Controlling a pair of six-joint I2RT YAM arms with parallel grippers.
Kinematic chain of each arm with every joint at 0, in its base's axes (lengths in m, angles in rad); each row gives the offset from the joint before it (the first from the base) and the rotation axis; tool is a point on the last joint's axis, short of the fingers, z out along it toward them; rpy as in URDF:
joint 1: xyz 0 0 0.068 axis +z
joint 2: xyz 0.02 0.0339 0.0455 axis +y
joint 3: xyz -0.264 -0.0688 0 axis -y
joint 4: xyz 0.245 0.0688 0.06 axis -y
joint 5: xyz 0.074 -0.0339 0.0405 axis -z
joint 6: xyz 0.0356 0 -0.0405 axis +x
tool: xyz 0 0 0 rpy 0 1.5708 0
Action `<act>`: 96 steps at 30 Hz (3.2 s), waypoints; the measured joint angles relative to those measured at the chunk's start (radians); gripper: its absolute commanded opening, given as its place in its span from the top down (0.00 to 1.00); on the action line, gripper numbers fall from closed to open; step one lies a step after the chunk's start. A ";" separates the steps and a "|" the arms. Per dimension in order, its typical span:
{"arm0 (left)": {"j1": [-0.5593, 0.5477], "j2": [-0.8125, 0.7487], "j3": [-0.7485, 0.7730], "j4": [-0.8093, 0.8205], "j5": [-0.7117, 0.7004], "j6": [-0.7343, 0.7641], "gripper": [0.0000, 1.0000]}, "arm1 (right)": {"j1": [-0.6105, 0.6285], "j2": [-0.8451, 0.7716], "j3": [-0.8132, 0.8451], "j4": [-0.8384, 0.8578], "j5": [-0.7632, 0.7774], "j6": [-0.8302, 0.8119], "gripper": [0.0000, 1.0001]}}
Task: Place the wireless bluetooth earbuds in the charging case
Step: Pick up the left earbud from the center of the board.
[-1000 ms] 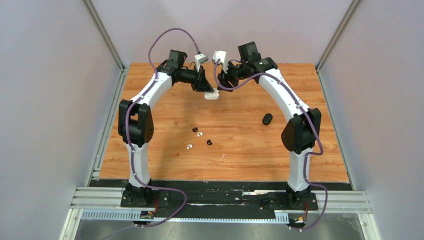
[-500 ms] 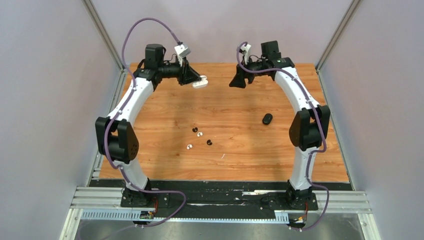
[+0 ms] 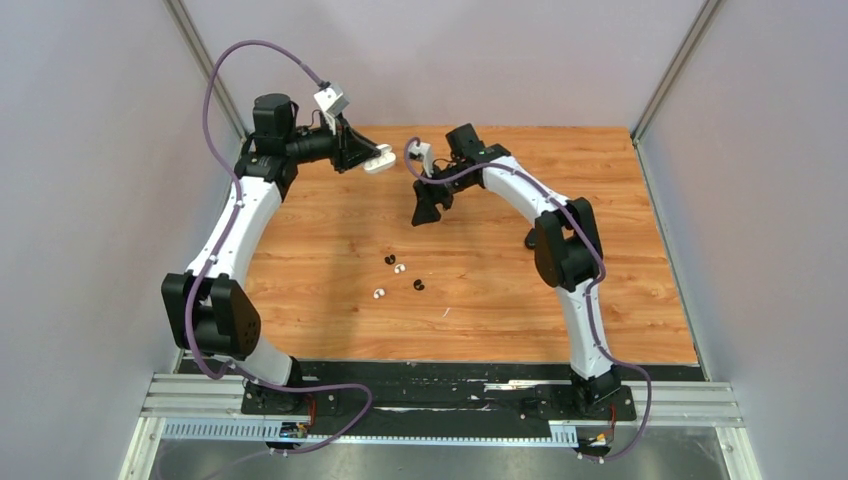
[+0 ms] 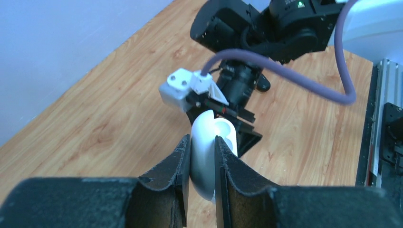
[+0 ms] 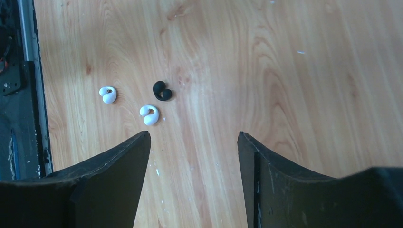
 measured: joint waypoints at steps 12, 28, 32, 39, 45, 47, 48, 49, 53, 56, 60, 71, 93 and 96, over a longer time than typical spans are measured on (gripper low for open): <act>0.014 -0.011 -0.060 0.063 -0.048 -0.111 1.00 | 0.098 0.072 0.008 -0.028 0.027 -0.151 0.53; 0.040 -0.063 -0.094 0.122 -0.106 -0.201 1.00 | 0.211 0.081 -0.035 -0.057 0.024 -0.296 0.55; 0.066 -0.104 -0.138 0.156 -0.129 -0.241 1.00 | 0.238 0.079 -0.060 -0.054 0.024 -0.301 0.56; 0.081 -0.169 -0.181 0.143 -0.124 -0.234 1.00 | 0.250 0.066 -0.115 -0.065 0.032 -0.306 0.58; 0.081 -0.219 -0.193 0.026 -0.099 -0.158 1.00 | 0.242 0.026 -0.115 -0.047 0.037 -0.278 0.58; 0.081 -0.238 -0.200 -0.010 -0.101 -0.138 1.00 | 0.242 0.012 -0.115 -0.034 0.039 -0.264 0.58; 0.081 -0.245 -0.200 -0.024 -0.102 -0.133 1.00 | 0.242 0.009 -0.115 -0.031 0.039 -0.262 0.58; 0.081 -0.254 -0.200 -0.038 -0.103 -0.129 1.00 | 0.243 0.005 -0.115 -0.027 0.040 -0.261 0.58; 0.081 -0.282 -0.200 -0.049 -0.107 -0.148 1.00 | 0.250 -0.003 -0.115 -0.019 0.043 -0.261 0.58; 0.081 -0.297 -0.200 -0.048 -0.111 -0.180 1.00 | 0.256 -0.003 -0.115 -0.018 0.045 -0.261 0.58; 0.081 -0.317 -0.204 -0.044 -0.121 -0.210 1.00 | 0.267 -0.003 -0.114 -0.017 0.048 -0.261 0.58; 0.081 -0.381 -0.229 -0.033 -0.090 -0.200 1.00 | 0.323 -0.002 -0.111 -0.016 0.056 -0.261 0.57; 0.081 -0.395 -0.237 -0.042 -0.076 -0.169 1.00 | 0.370 0.023 -0.099 -0.015 0.081 -0.274 0.55; 0.081 -0.396 -0.243 -0.042 -0.075 -0.166 1.00 | 0.372 0.033 -0.100 -0.015 0.095 -0.283 0.55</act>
